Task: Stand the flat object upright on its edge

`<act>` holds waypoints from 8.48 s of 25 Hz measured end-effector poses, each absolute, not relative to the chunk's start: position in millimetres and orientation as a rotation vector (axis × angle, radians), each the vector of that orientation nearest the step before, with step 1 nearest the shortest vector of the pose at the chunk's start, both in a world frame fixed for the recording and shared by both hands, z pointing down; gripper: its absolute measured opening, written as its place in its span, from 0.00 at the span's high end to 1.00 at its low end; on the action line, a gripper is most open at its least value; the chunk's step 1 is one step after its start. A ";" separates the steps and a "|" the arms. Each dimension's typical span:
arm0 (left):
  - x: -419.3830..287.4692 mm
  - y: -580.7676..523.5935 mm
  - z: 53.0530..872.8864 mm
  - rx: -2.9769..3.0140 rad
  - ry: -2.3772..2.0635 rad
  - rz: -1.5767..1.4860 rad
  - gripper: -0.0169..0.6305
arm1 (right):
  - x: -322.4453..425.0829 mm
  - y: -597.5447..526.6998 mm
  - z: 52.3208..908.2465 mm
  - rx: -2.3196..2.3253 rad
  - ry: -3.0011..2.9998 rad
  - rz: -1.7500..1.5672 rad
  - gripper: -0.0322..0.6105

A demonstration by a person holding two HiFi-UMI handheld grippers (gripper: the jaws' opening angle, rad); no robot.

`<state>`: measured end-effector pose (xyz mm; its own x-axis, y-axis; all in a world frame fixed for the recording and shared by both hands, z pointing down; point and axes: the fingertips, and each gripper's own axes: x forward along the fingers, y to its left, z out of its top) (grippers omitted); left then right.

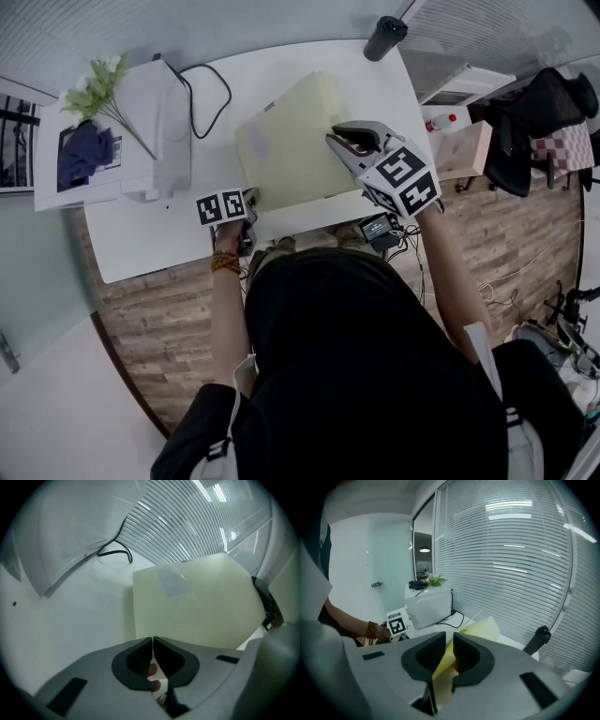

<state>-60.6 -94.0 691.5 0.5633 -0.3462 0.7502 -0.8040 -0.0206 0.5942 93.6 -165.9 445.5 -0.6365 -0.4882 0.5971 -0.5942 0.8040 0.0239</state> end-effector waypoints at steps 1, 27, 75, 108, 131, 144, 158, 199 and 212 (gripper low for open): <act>-58.6 -95.2 690.4 1.639 -1.004 0.541 0.96 | 89.6 -165.3 443.3 0.787 -2.384 0.208 0.89; -54.0 -109.8 702.4 1.626 -1.094 0.630 0.97 | 50.8 -162.4 429.2 0.656 -2.072 -0.317 0.88; -82.1 -118.0 612.3 1.712 -1.299 0.218 0.96 | 13.6 -108.9 388.2 0.550 -2.701 -0.101 0.71; -32.2 -110.3 425.8 1.983 -0.940 -0.194 0.65 | 24.9 -123.8 413.4 0.494 -2.833 0.657 0.71; -8.9 -117.4 421.3 2.216 -0.932 -0.042 0.63 | 48.5 -111.8 411.5 0.681 -2.884 0.651 0.73; -19.8 -46.3 420.3 2.663 -0.990 0.112 0.63 | 48.6 -39.1 427.3 0.195 -2.867 -0.020 0.57; 2.3 -49.1 413.3 2.757 -0.832 0.228 0.59 | 49.3 -58.2 431.1 0.285 -2.802 -0.079 0.61; -12.2 -104.0 369.7 2.740 -1.261 -0.058 0.73 | 54.0 -110.4 370.3 0.730 -2.946 -0.069 0.67; -37.6 -106.7 369.0 2.366 -1.946 0.049 0.95 | 55.7 -114.9 354.8 1.272 -2.881 -0.106 0.87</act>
